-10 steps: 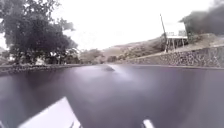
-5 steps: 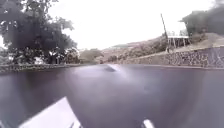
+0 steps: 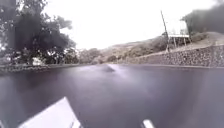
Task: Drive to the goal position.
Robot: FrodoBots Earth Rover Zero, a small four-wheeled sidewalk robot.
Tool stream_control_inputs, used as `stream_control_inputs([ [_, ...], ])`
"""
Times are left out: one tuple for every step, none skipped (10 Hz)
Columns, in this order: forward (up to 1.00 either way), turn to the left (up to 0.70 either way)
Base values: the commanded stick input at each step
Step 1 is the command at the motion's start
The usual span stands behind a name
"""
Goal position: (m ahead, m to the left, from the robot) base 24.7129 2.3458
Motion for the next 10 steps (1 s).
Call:
stream_control_inputs([
  [0.70, 0.00],
  [0.70, -0.06],
  [0.70, -0.29],
  [0.70, -0.35],
  [0.70, -0.24],
  [0.70, -0.11],
  [0.70, -0.04],
  [0.70, 0.00],
  [0.70, 0.00],
  [0.70, 0.00],
])
